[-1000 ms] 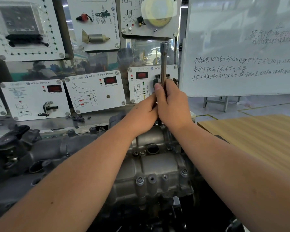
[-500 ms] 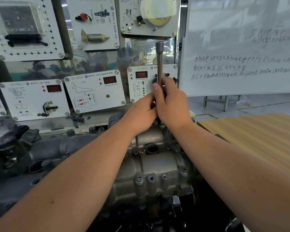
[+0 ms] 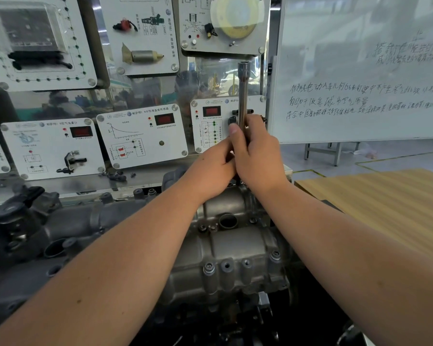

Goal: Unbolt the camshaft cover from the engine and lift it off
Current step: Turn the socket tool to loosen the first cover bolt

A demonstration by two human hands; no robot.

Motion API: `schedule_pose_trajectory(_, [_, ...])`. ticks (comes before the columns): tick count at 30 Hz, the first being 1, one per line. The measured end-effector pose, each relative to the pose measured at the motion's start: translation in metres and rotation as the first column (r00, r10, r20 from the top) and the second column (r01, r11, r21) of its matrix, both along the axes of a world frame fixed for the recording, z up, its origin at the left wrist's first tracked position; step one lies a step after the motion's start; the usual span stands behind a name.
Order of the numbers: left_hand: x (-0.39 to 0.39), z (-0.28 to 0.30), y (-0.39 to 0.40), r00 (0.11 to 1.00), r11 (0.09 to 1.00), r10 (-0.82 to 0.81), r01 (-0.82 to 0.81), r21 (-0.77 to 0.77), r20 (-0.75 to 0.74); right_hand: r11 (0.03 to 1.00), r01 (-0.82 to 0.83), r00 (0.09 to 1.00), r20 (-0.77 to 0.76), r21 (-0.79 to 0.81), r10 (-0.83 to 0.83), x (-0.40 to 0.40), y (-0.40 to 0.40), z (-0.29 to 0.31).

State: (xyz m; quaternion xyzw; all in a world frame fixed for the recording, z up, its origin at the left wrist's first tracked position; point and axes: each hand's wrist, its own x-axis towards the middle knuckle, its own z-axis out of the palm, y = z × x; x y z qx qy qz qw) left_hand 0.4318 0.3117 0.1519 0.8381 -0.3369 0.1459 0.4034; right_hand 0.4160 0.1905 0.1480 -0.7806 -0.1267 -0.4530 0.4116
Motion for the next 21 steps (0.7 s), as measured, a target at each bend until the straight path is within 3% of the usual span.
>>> schedule_pose_trajectory(21, [-0.0024,-0.0005,-0.0005,0.999,0.999,-0.035,0.036,0.024,-0.034,1.0,0.023,1.0,-0.003,0.005,-0.023,-0.0023,0.002,0.0017])
